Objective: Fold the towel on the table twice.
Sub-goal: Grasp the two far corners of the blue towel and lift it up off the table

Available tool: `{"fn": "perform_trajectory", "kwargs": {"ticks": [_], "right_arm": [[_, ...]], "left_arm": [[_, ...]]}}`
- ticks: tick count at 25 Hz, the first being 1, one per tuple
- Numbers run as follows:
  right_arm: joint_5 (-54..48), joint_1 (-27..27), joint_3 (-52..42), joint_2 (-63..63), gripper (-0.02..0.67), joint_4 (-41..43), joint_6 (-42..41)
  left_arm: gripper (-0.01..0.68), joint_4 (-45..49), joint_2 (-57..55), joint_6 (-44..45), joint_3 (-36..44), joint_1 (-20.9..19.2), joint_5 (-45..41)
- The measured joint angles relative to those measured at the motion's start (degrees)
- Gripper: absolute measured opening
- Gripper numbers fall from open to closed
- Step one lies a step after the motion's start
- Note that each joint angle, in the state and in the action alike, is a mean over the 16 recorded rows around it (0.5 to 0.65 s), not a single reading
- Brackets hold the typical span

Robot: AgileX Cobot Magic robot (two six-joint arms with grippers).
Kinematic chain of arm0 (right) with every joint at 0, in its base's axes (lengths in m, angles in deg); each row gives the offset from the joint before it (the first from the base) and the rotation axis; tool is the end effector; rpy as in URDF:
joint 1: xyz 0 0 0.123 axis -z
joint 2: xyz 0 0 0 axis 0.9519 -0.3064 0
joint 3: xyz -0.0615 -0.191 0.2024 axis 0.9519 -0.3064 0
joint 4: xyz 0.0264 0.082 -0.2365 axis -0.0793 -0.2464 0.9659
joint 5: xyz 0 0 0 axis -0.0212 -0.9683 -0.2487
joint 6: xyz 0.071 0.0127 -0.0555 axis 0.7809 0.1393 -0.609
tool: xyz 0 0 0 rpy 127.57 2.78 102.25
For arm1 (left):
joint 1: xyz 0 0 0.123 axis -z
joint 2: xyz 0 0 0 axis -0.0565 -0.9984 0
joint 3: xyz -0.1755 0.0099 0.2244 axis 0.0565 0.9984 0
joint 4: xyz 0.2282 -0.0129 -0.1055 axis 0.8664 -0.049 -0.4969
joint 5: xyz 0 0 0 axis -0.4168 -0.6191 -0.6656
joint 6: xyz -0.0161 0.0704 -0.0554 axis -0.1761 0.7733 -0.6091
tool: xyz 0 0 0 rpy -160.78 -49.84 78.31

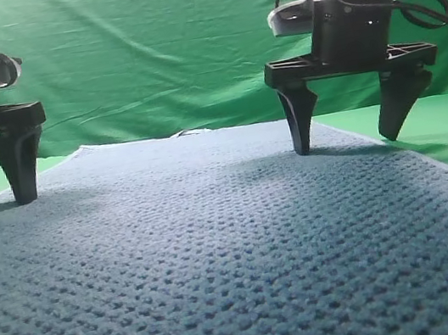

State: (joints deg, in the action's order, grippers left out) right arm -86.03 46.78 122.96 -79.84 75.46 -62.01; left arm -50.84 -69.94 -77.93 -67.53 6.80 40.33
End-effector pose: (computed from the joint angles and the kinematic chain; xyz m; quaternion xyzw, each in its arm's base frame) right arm 0.3781 0.1777 0.1563 -0.1728 0.9711 0.0351 0.1607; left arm 0.3910 -0.0701 0.1620 0.0364 0.9913 -0.0221 0.1249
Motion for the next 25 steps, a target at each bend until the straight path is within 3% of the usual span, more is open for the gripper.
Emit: {"fn": "perform_trajectory", "kwargs": {"ticks": [6, 17, 21, 25], "right_arm": [[1.2, -0.4, 0.2, -0.4, 0.510, -0.1, -0.9], [1.3, -1.0, 1.3, -1.4, 0.120, -1.2, -1.3], [-1.3, -1.1, 3.5, -2.1, 0.032, -1.5, -1.2], [-5.8, -1.1, 7.8, -2.7, 0.004, -1.4, -1.1]], "left_arm": [[0.476, -2.9, -1.1, 0.6, -0.9, -0.1, -0.6], [0.106, -8.2, -2.9, 2.6, -2.5, -0.4, -2.9], [0.029, -8.3, -2.5, 2.7, -2.6, -0.4, -3.2], [0.004, -7.4, -1.2, 2.1, -3.1, -0.4, -3.8]]}}
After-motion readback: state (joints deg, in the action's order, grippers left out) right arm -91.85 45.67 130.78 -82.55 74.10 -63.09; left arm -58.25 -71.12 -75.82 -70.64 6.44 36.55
